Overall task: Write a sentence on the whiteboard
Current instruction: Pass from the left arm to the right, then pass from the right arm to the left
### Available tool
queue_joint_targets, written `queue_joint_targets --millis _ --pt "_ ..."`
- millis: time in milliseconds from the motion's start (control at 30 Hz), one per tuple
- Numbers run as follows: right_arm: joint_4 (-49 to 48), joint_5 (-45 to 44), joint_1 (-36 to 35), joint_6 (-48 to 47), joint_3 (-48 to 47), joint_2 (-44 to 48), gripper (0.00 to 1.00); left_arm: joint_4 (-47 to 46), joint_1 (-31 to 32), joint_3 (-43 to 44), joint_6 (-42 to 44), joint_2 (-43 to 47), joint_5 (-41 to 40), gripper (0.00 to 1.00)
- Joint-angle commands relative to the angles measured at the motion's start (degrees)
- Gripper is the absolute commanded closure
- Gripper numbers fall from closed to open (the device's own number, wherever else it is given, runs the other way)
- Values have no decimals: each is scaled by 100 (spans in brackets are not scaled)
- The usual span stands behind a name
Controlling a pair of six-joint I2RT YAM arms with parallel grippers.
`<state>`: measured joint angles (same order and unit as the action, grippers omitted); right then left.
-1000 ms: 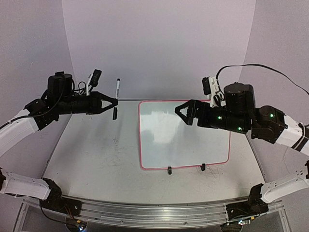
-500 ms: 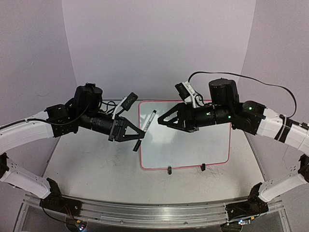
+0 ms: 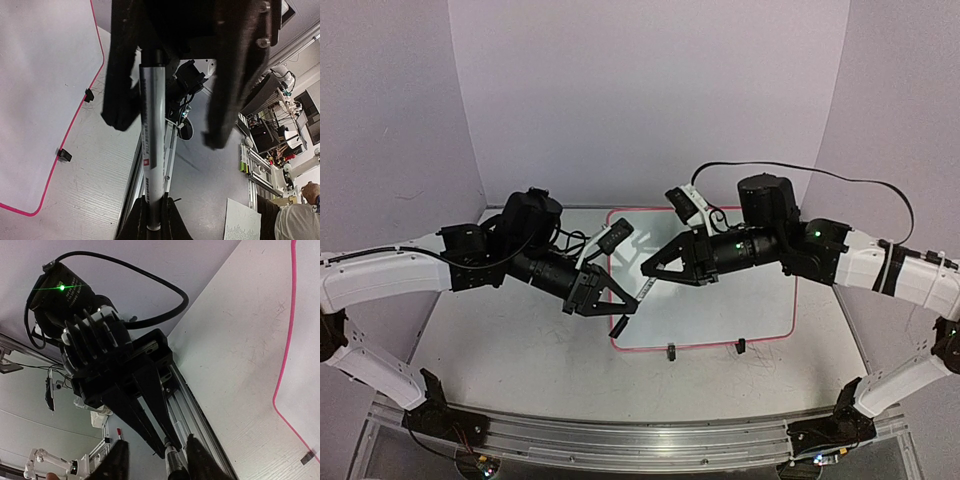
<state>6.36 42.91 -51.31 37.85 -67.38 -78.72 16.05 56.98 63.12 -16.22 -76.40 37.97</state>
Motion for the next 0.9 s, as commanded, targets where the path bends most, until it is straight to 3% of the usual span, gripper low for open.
queue_joint_targets --millis 0,67,133,167,233,267,333,500,767,867 --pt "-404 224 -23 -43 115 -10 76 -147 33 385 156 55 134 100" --pt "-476 253 -24 -13 169 27 94 -127 32 378 156 112 64 100" --pt "-490 91 -23 -29 203 140 100 -86 34 397 135 179 -36 97" --pt "-499 -29 -22 -26 231 227 100 -54 34 399 137 210 -67 87" --pt "-531 -312 -18 -17 273 453 100 -48 33 340 99 336 -107 49" --pt "-543 -430 -16 5 291 564 100 -48 32 305 83 396 -122 35" --pt "-561 -615 -10 79 313 719 100 -51 32 200 44 515 -153 19" --pt "-581 -1040 -2 493 406 950 100 -56 32 84 -128 440 -91 18" --pt "-592 -1231 5 894 464 1024 100 -73 33 221 -51 398 -201 45" --pt "-592 -1252 8 960 480 1034 100 -74 34 270 -49 378 -172 49"
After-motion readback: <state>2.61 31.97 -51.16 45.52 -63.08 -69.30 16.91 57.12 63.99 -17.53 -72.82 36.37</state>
